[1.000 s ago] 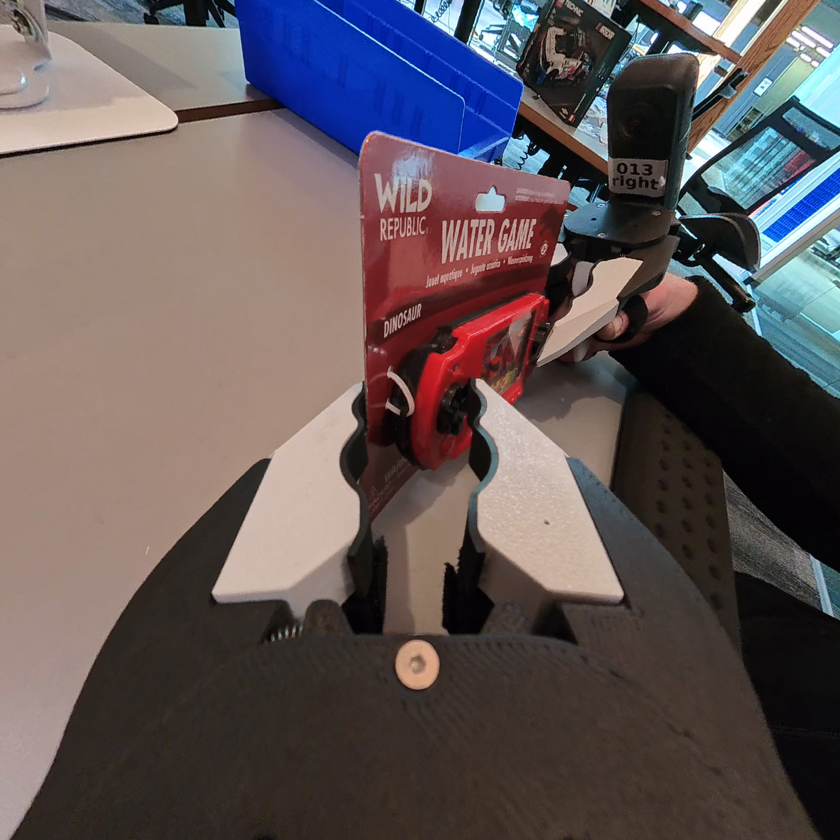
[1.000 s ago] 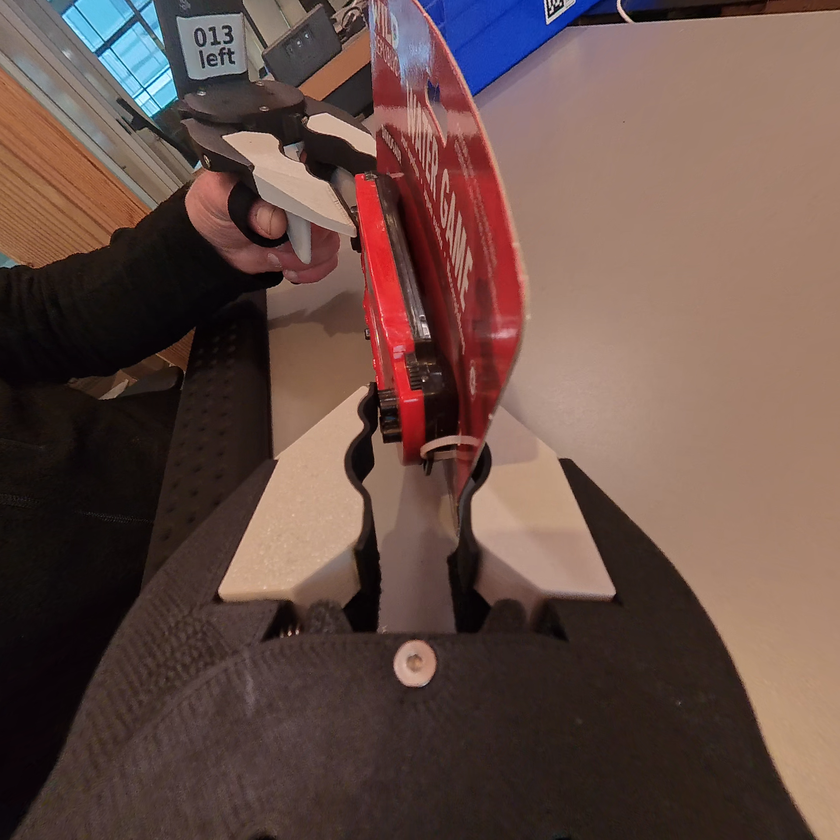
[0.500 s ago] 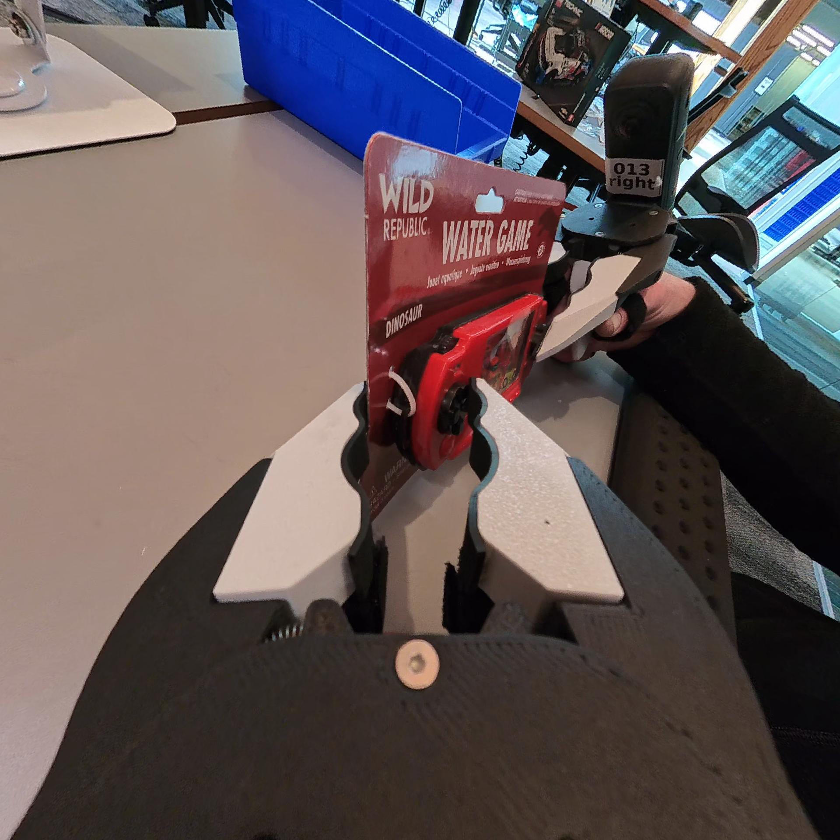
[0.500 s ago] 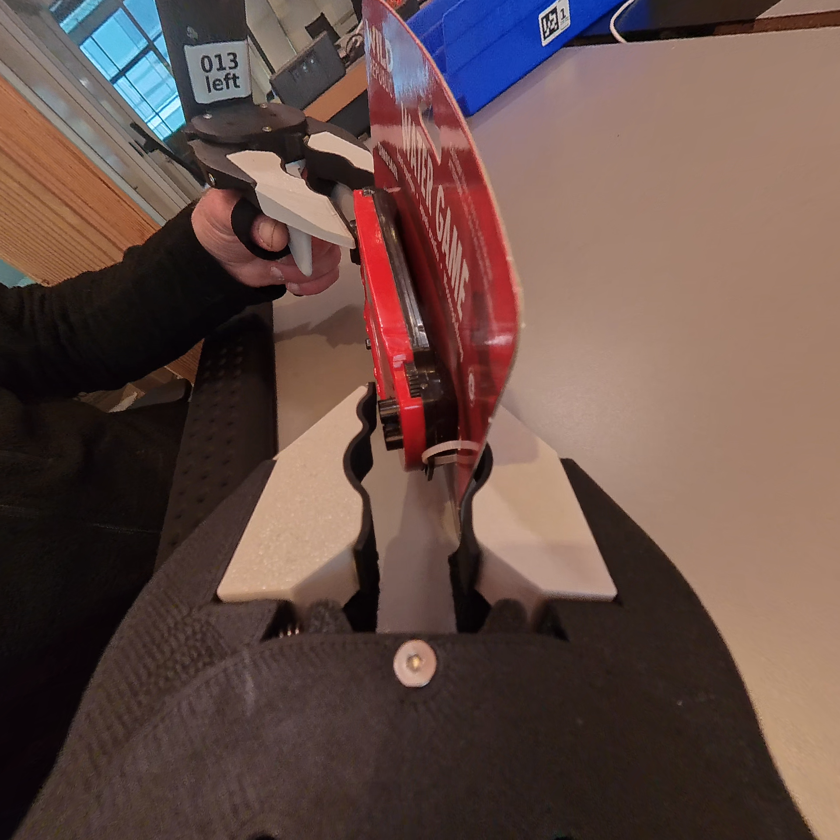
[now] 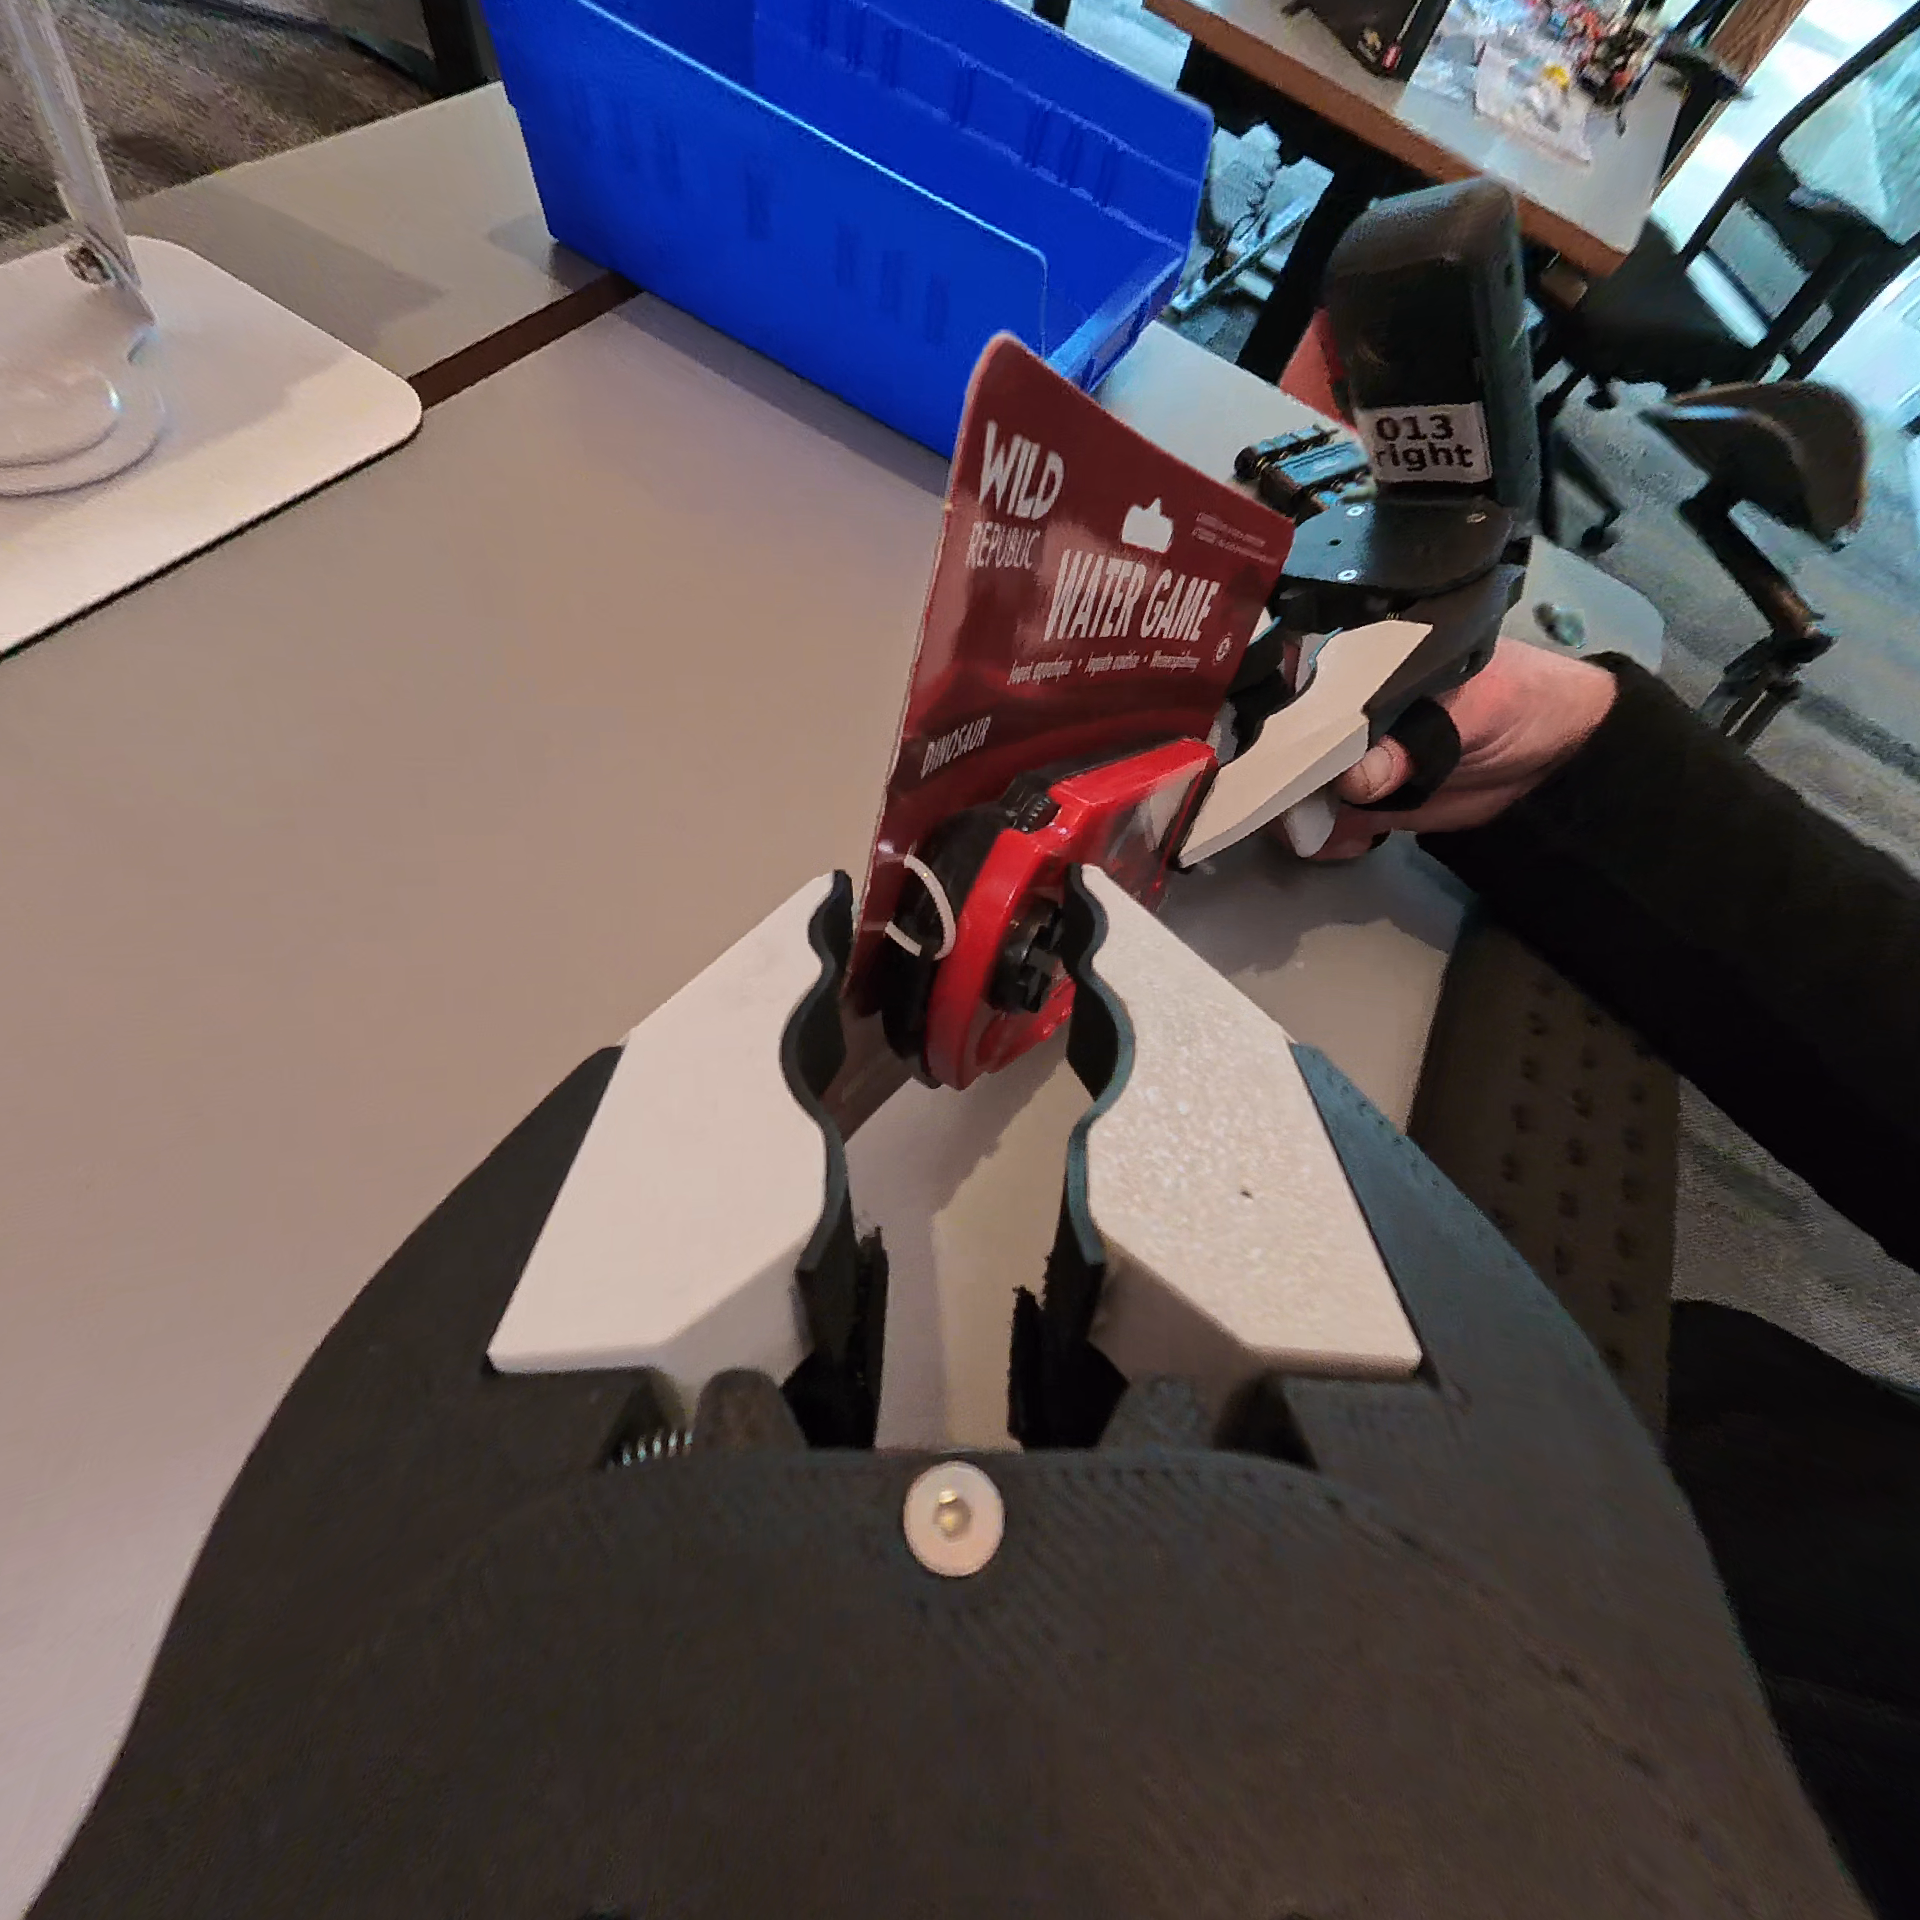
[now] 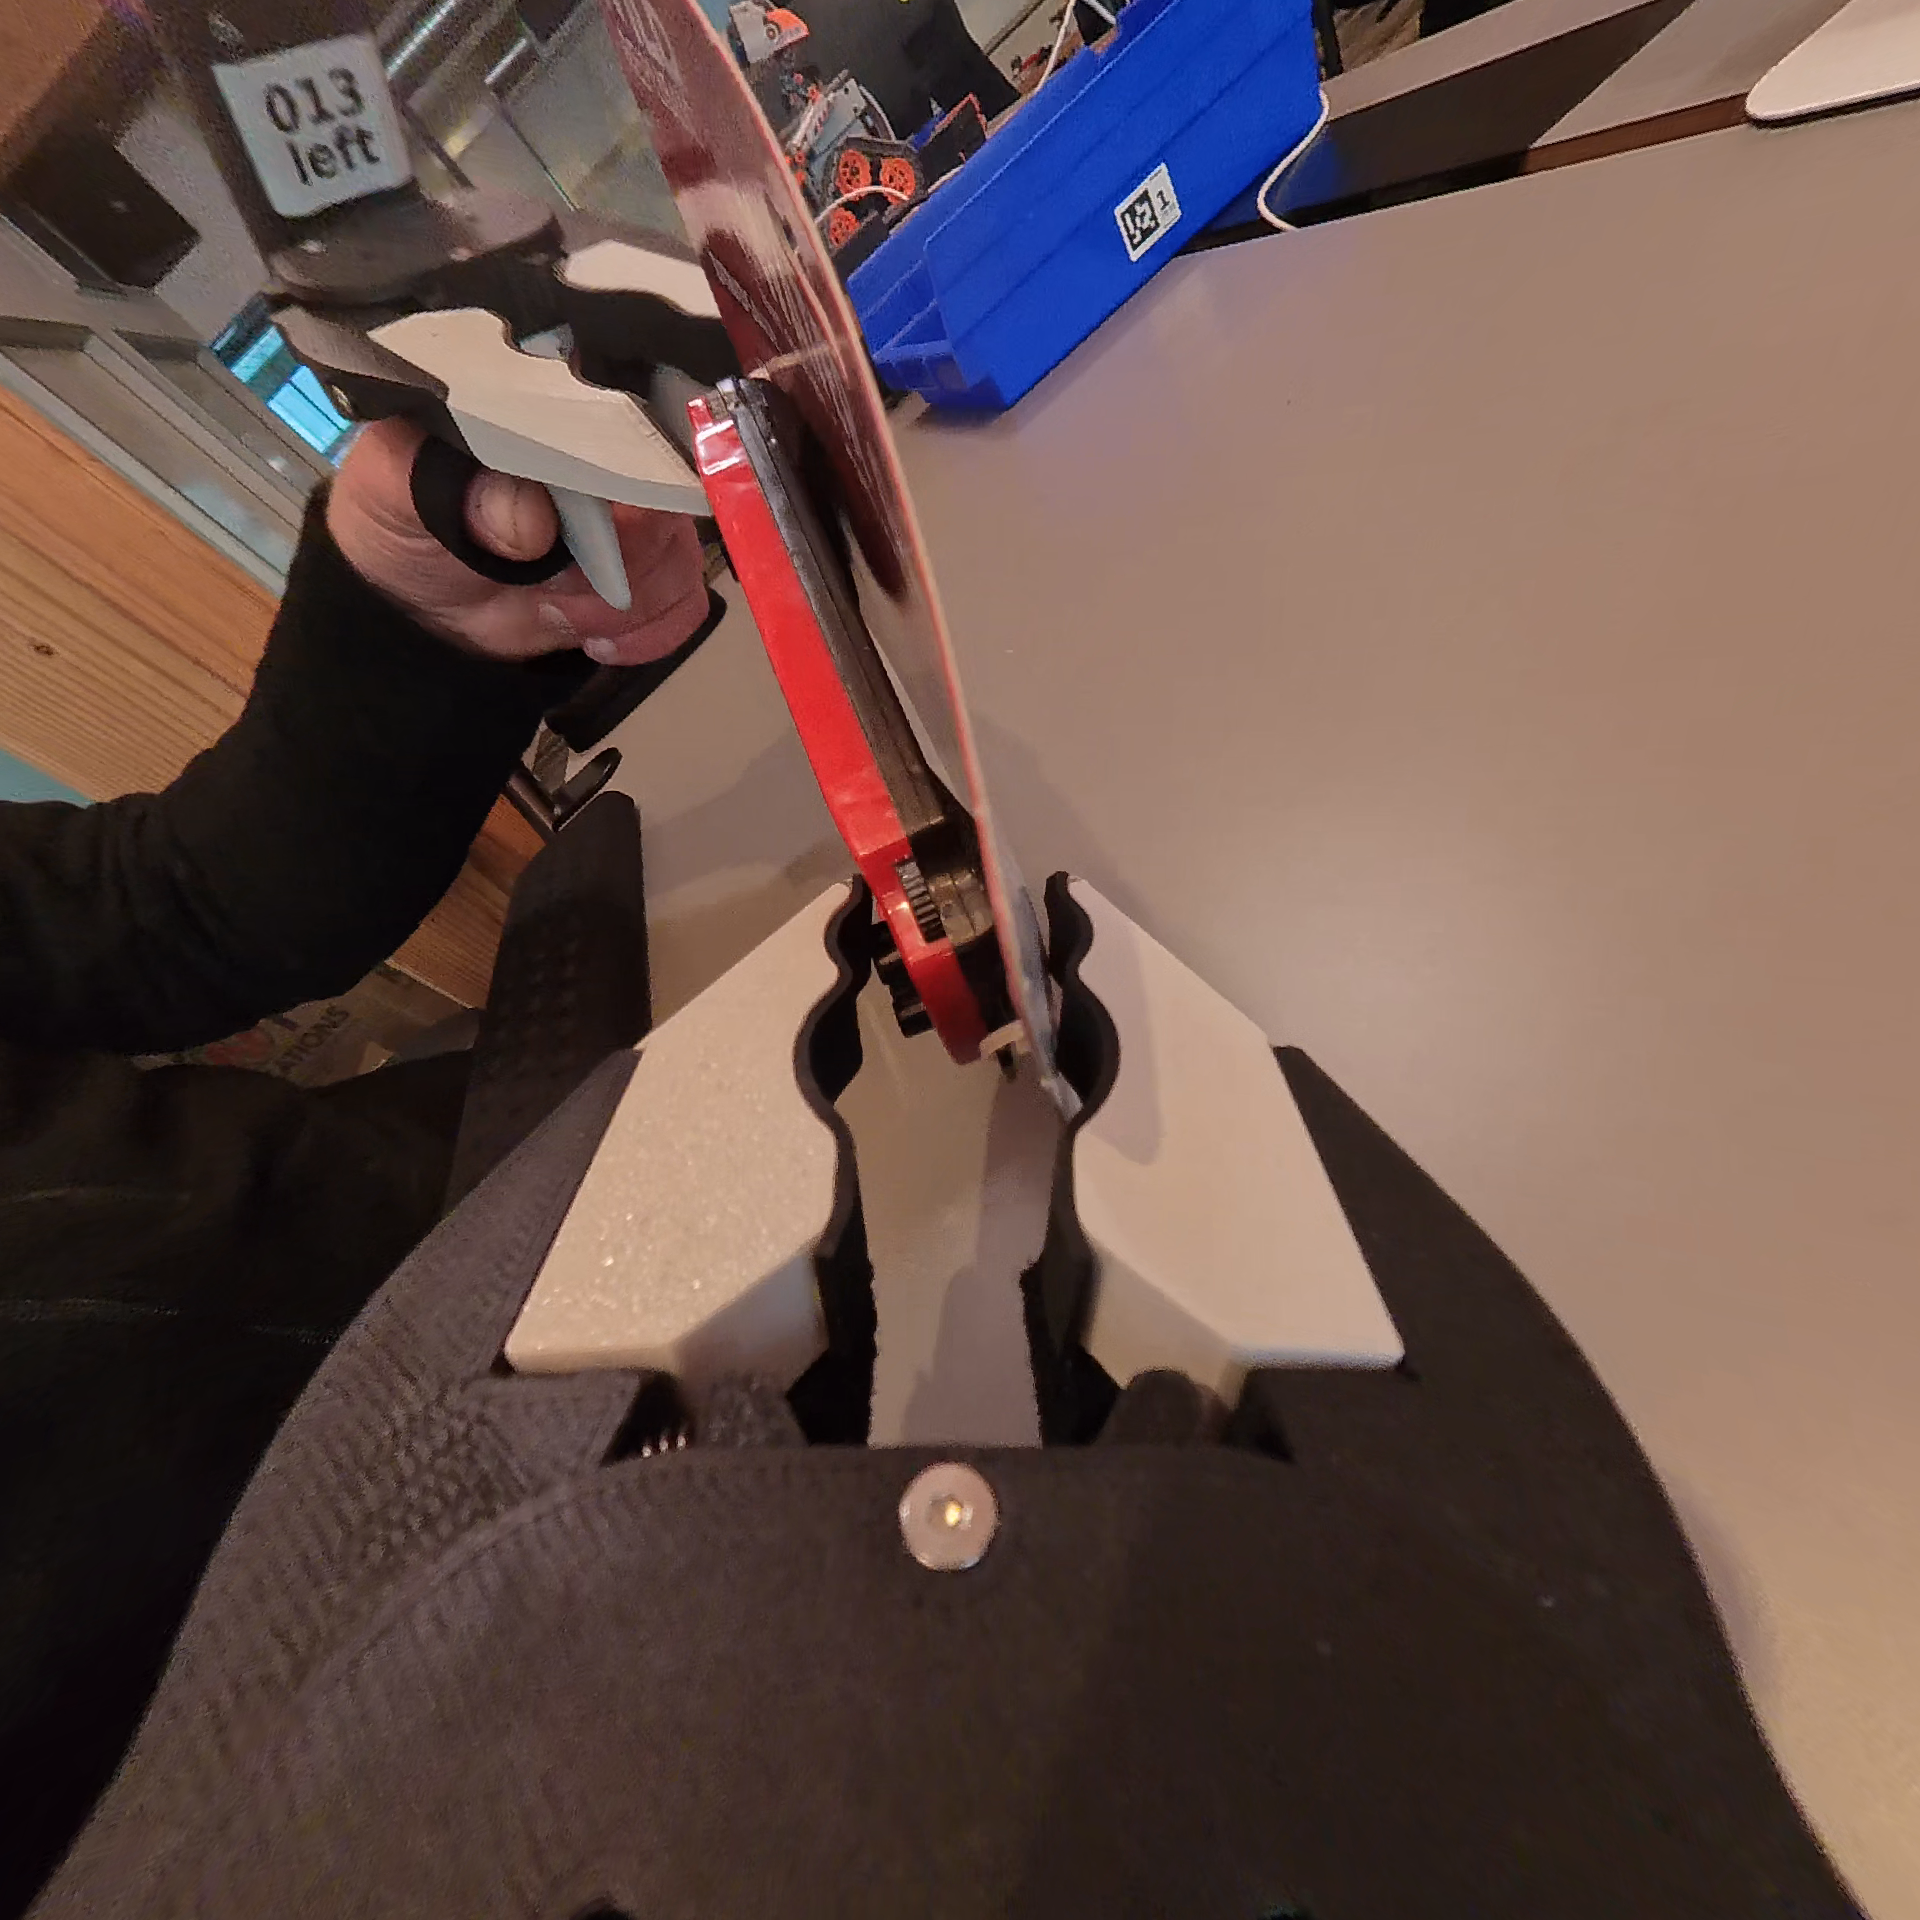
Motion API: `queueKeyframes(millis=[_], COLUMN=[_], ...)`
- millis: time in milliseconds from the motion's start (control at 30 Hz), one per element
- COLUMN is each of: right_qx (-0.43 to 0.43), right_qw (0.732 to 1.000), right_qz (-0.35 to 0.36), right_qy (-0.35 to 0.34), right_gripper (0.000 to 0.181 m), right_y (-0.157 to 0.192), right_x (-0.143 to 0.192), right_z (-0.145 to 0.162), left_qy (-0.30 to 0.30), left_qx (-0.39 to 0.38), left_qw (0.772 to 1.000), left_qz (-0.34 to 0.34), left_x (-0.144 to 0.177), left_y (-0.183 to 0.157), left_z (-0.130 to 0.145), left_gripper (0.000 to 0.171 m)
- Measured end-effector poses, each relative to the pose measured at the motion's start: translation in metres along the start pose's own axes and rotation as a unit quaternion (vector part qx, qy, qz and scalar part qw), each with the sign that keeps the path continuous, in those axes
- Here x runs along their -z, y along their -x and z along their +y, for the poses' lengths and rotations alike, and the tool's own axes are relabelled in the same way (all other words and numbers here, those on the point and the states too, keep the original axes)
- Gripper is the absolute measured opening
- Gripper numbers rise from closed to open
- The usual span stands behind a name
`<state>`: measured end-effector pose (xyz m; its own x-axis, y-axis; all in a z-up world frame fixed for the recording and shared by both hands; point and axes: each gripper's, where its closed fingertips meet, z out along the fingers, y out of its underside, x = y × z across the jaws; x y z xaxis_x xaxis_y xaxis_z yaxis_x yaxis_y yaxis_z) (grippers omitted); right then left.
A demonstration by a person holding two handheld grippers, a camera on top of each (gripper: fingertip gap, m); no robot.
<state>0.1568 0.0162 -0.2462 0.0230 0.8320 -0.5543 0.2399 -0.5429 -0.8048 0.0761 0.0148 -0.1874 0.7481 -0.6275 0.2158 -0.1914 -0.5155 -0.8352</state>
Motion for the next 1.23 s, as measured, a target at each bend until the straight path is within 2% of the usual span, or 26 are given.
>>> queueKeyframes(millis=[100, 167, 333, 567, 1000, 1133, 1233], right_qx=[0.017, 0.031, 0.065, 0.086, 0.080, 0.065, 0.069], right_qw=[1.000, 0.999, 0.996, 0.992, 0.994, 0.996, 0.995], right_qz=[0.018, 0.035, 0.050, 0.066, 0.051, 0.049, 0.050], right_qy=[0.010, 0.015, 0.033, 0.062, 0.051, 0.046, 0.050], right_gripper=[0.032, 0.034, 0.029, 0.043, 0.026, 0.032, 0.043], right_y=[-0.003, -0.006, -0.005, -0.005, -0.006, -0.007, -0.005], right_x=[-0.002, -0.003, -0.007, 0.003, 0.002, 0.002, 0.002], right_z=[0.001, 0.000, 0.004, 0.014, 0.010, 0.011, 0.012], left_qy=[-0.039, -0.058, -0.068, -0.084, -0.085, -0.084, -0.085], left_qx=[0.046, 0.034, 0.062, 0.030, 0.044, 0.044, 0.045], left_qw=[0.998, 0.997, 0.994, 0.994, 0.993, 0.993, 0.993], left_qz=[0.034, 0.046, 0.065, 0.063, 0.068, 0.066, 0.066], left_x=[-0.004, -0.008, -0.020, -0.019, -0.021, -0.020, -0.020], left_y=[0.008, 0.013, 0.024, 0.024, 0.025, 0.025, 0.025], left_z=[0.015, 0.026, 0.064, 0.063, 0.061, 0.061, 0.060], left_gripper=[0.038, 0.040, 0.043, 0.041, 0.041, 0.041, 0.041])
